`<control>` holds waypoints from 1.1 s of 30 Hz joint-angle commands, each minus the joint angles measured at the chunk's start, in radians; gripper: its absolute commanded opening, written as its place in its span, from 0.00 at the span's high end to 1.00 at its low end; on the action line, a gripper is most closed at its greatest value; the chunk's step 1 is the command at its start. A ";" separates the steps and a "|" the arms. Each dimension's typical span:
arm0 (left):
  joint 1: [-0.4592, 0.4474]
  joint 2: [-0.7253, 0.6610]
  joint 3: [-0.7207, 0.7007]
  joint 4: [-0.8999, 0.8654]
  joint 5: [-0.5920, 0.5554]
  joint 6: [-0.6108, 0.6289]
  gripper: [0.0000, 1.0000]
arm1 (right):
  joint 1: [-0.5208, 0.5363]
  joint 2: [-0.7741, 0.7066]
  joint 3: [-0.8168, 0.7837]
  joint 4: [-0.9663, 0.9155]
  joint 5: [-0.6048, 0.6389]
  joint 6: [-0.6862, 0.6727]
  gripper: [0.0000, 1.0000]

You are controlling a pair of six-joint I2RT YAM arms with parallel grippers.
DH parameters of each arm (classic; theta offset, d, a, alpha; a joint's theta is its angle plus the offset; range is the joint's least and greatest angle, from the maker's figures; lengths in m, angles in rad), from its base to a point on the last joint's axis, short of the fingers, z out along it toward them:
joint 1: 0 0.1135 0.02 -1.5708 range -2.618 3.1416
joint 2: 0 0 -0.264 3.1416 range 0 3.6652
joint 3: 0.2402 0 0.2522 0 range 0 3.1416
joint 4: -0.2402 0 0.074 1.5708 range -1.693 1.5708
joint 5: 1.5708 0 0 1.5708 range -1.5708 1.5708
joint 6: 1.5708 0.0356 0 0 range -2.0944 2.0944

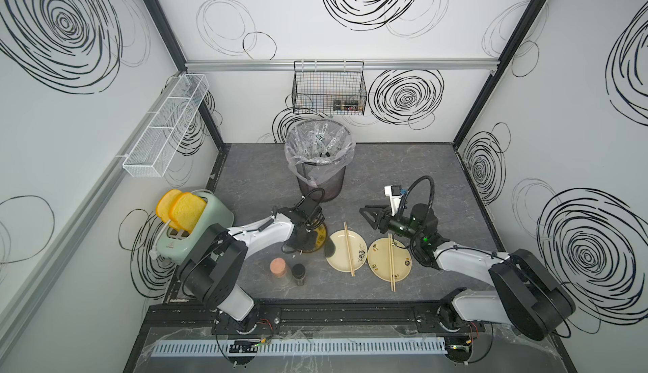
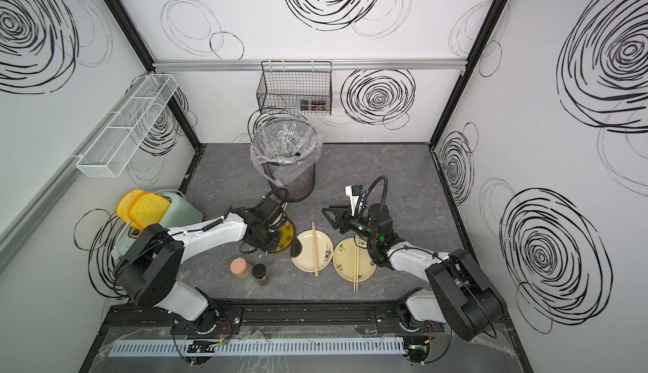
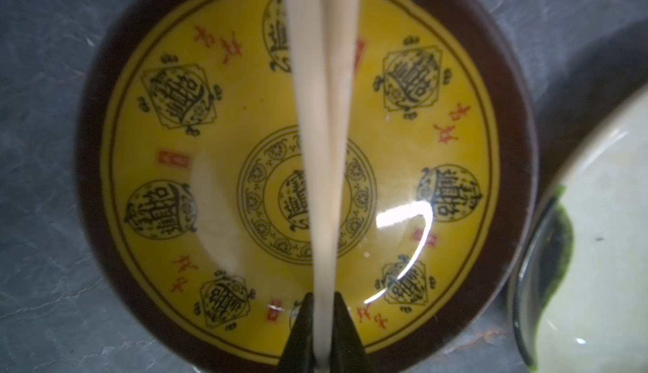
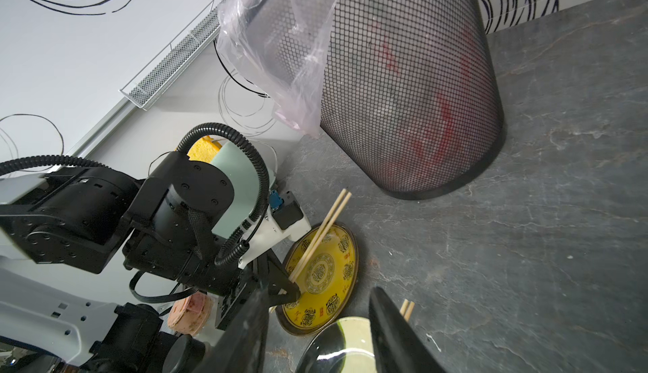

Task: Remove the packaging of disposable chopsticks
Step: Place the disposable chopsticks on the plate.

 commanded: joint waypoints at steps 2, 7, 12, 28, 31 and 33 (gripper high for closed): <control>-0.007 0.018 0.023 -0.021 -0.016 0.002 0.84 | -0.003 -0.012 -0.006 0.014 -0.005 0.009 0.50; -0.006 0.035 0.030 -0.017 -0.007 0.006 0.80 | -0.004 -0.014 -0.006 0.014 -0.006 0.009 0.50; -0.006 0.044 0.040 -0.014 -0.005 0.011 0.76 | -0.003 -0.015 -0.006 0.013 -0.006 0.009 0.50; 0.006 0.041 0.049 0.024 -0.021 0.020 0.56 | -0.005 -0.015 -0.008 0.014 -0.005 0.011 0.50; 0.012 0.033 0.055 0.032 -0.028 0.028 0.53 | -0.006 -0.015 -0.007 0.014 -0.005 0.008 0.50; 0.018 0.031 0.058 0.043 -0.031 0.037 0.51 | -0.006 -0.015 -0.008 0.012 -0.005 0.008 0.50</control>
